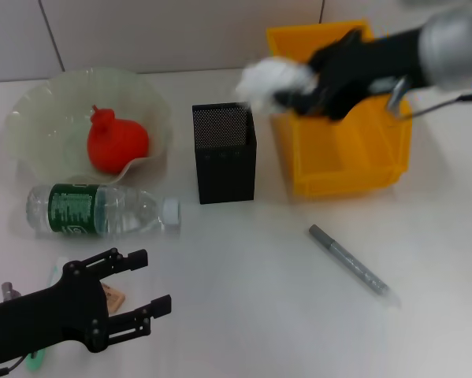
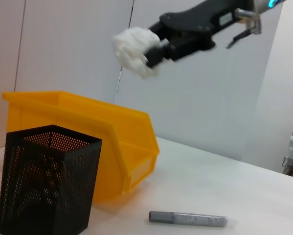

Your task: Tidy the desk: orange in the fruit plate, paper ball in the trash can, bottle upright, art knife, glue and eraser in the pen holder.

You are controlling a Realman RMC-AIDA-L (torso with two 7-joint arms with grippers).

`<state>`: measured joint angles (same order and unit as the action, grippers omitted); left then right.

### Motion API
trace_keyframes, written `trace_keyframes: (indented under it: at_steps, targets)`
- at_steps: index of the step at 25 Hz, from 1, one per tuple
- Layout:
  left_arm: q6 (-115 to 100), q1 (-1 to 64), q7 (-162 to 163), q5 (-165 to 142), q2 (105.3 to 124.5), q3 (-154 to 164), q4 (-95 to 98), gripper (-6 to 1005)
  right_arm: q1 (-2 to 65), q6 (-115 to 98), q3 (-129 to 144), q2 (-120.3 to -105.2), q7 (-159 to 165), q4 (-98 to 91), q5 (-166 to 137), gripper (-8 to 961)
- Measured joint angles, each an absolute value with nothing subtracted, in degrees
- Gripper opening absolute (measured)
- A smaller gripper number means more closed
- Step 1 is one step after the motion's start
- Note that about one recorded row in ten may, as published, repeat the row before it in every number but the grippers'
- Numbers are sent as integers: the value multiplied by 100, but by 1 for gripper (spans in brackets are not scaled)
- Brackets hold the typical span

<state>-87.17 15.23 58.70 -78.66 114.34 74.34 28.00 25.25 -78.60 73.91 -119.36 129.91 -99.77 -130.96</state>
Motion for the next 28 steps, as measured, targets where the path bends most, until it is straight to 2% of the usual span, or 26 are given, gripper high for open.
trace_keyframes:
  at_steps: [9, 21, 28]
  targets:
    - [-8706, 1601, 5871, -7866, 11465, 7436, 2762, 743, 2388, -6918, 6386, -11915, 12725, -9357, -13296, 378]
    - [-8618, 1662, 5873, -7866, 11512, 7454, 2761, 741, 2890, -6174, 6385, -11900, 12518, -7891, -13757, 377]
    - [-8585, 1662, 5871, -7867, 11533, 7447, 2760, 740, 2886, -6181, 6683, -11922, 12460, -7918, -13726, 388]
